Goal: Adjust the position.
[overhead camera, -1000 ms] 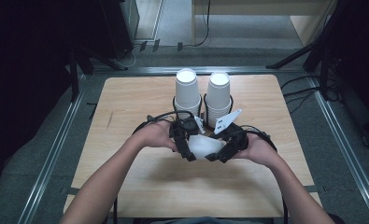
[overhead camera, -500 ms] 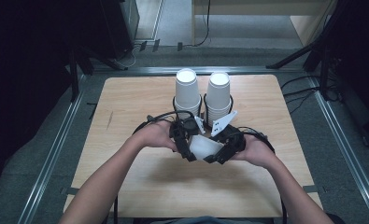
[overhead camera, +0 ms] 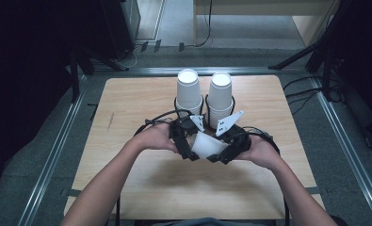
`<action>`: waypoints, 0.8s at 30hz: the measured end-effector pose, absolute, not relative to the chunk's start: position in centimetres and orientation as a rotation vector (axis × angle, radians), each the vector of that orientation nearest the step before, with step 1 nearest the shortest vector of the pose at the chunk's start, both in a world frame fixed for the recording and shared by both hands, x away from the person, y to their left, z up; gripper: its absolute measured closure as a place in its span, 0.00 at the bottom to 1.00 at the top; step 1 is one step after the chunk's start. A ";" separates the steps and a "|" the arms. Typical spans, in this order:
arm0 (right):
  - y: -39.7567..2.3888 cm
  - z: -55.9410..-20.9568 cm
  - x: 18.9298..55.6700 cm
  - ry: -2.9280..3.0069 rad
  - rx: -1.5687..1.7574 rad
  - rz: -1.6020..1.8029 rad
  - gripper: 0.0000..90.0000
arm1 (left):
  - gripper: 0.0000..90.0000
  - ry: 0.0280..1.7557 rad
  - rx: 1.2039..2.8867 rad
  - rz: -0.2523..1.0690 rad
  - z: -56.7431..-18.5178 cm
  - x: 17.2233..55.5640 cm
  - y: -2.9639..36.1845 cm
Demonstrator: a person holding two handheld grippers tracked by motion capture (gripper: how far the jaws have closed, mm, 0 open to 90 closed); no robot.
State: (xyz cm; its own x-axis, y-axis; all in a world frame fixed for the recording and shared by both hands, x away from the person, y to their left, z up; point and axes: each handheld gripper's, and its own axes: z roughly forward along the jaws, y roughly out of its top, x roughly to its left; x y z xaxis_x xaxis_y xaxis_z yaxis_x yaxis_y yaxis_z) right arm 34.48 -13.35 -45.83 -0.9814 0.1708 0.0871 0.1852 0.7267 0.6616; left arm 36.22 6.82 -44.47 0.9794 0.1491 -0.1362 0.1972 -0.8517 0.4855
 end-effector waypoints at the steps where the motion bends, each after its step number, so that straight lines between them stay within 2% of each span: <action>1: -13.5 -45.7 34.5 -2.889 -0.306 -1.125 0.25 | 0.00 0.250 2.589 -0.137 -44.4 36.2 7.0; 6: -14.6 -44.9 34.7 -2.840 -0.345 -1.223 0.24 | 0.00 0.304 2.461 -0.101 -44.3 36.1 8.0; 15: -15.4 -44.3 34.6 -2.802 -0.361 -1.297 0.24 | 0.00 0.372 2.289 -0.127 -44.1 35.6 8.7; 24: -15.1 -44.5 34.5 -2.754 -0.345 -1.327 0.24 | 0.00 0.417 2.179 -0.146 -44.5 35.3 8.8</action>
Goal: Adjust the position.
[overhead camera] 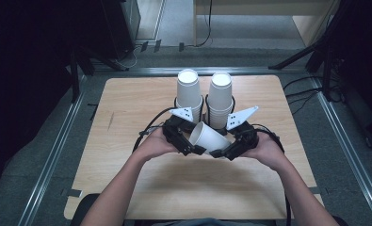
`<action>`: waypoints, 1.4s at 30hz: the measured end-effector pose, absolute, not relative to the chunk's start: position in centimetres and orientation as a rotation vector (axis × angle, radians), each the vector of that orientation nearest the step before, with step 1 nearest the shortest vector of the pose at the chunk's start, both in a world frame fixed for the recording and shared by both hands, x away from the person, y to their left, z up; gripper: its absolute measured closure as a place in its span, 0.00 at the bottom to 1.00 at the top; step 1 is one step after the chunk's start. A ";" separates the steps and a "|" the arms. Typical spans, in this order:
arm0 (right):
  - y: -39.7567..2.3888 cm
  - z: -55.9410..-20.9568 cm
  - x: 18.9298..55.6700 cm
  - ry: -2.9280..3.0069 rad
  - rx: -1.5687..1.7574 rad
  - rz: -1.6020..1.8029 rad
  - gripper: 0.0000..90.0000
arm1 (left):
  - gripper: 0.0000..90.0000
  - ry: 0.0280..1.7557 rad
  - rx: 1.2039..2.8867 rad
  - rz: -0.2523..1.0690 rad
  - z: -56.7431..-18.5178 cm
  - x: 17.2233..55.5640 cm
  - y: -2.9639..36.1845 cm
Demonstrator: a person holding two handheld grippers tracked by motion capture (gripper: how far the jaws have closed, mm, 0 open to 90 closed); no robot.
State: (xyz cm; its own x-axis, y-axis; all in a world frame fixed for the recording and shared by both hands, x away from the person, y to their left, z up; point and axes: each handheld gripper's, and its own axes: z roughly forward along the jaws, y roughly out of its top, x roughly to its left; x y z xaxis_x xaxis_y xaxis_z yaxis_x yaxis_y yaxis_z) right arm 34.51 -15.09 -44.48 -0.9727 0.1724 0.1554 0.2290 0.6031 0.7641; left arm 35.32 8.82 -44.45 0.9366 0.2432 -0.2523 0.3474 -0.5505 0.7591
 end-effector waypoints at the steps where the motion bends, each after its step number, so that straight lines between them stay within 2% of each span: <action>1: -15.0 -44.5 34.5 -2.747 -0.349 -1.329 0.24 | 0.00 0.419 2.175 -0.151 -44.5 35.3 8.8; 15: -14.8 -45.3 34.5 -2.741 -0.331 -1.287 0.24 | 0.13 0.436 2.168 -0.207 -44.7 35.2 9.0; 23: -14.4 -45.7 34.5 -2.730 -0.371 -1.266 0.22 | 0.14 0.454 2.188 -0.232 -44.8 35.4 9.3; 25: -14.3 -45.8 34.5 -2.730 -0.391 -1.244 0.19 | 0.14 0.458 2.188 -0.238 -44.7 35.4 9.4; 32: -14.6 -46.0 34.5 -2.761 -0.420 -1.199 0.19 | 0.14 0.482 2.186 -0.227 -44.4 35.6 10.2; 42: -14.8 -46.1 34.7 -2.783 -0.434 -1.196 0.19 | 0.14 0.459 2.274 -0.185 -43.3 36.1 9.9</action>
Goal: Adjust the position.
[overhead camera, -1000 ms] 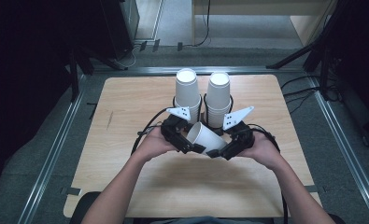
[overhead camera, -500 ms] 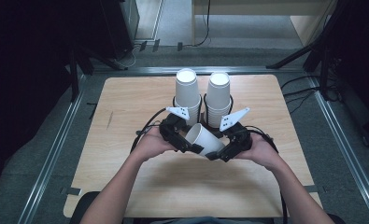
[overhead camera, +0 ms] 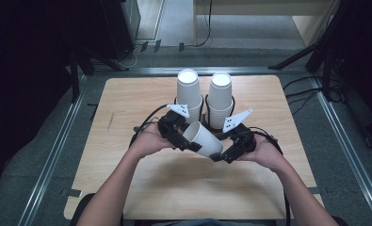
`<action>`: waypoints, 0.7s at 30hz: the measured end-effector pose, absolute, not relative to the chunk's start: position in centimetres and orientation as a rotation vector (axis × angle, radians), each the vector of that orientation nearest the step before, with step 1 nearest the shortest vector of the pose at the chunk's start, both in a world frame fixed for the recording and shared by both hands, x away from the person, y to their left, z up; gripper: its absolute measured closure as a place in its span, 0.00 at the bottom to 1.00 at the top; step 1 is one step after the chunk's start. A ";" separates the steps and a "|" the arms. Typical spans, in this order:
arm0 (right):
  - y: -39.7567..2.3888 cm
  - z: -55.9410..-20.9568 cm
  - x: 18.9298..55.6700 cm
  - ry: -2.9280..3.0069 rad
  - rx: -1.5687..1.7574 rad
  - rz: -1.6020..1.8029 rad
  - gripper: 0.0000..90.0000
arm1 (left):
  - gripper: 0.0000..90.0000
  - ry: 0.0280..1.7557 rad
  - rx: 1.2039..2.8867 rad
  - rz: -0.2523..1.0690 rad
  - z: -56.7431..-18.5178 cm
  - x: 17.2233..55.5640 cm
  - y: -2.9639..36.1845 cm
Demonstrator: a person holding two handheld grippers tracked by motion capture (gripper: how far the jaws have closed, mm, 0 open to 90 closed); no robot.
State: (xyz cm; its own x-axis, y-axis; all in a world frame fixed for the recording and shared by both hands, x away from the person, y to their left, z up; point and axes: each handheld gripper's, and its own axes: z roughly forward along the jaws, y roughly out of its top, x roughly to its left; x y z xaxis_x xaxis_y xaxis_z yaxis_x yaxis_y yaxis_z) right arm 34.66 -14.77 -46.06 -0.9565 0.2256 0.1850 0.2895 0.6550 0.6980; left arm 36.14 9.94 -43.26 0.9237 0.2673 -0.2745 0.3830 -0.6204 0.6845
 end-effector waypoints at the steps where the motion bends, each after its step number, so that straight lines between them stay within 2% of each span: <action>1: -14.8 -46.1 34.7 -2.787 -0.437 -1.204 0.19 | 0.14 0.460 2.278 -0.188 -43.2 36.2 9.9; 5: -14.8 -46.1 34.7 -2.787 -0.442 -1.210 0.19 | 0.14 0.428 2.378 -0.171 -42.7 36.5 9.4; 21: -14.3 -46.4 34.8 -2.795 -0.427 -1.223 0.19 | 0.14 0.346 2.590 -0.135 -41.7 37.8 7.5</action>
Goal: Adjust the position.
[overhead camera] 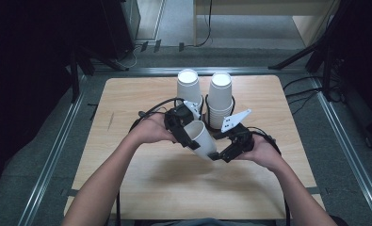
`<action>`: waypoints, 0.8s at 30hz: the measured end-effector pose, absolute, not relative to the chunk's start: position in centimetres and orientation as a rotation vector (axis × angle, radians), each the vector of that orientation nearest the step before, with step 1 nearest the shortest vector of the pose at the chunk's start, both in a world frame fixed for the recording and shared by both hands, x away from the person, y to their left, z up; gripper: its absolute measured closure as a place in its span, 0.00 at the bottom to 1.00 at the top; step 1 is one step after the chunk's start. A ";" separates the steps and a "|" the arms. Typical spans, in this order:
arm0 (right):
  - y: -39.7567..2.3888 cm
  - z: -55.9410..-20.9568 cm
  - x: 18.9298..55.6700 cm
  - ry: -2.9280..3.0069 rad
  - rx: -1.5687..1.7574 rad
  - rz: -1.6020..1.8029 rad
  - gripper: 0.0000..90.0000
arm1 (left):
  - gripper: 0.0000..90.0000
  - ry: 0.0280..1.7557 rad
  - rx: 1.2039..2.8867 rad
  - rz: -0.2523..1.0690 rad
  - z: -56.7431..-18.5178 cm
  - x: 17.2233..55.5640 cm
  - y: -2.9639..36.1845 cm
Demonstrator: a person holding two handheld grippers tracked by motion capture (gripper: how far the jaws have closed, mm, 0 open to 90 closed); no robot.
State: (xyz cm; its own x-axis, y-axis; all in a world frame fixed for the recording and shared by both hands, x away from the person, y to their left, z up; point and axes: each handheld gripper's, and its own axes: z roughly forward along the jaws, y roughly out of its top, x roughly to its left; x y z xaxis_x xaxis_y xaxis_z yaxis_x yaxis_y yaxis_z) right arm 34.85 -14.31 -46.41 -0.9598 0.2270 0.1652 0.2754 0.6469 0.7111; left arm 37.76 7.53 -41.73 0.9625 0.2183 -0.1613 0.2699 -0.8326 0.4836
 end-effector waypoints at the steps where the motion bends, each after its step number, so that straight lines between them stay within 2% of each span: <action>1: -14.2 -46.5 34.9 -2.800 -0.417 -1.231 0.19 | 0.14 0.336 2.602 -0.127 -41.7 37.8 7.4; 16: -12.7 -47.5 35.3 -2.768 -0.466 -1.267 0.19 | 0.12 0.237 2.705 -0.101 -41.6 37.6 5.4; 24: -12.3 -48.0 35.5 -2.721 -0.463 -1.264 0.20 | 0.12 0.228 2.687 -0.109 -42.0 37.2 4.9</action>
State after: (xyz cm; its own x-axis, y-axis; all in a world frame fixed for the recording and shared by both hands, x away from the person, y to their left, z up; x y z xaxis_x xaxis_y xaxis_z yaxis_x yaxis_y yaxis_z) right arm 35.46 -12.31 -48.00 -0.9479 0.2287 0.2216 0.3168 0.6079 0.7281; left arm 37.22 4.86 -42.05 0.9833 0.1431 -0.1127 0.1776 -0.8899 0.4201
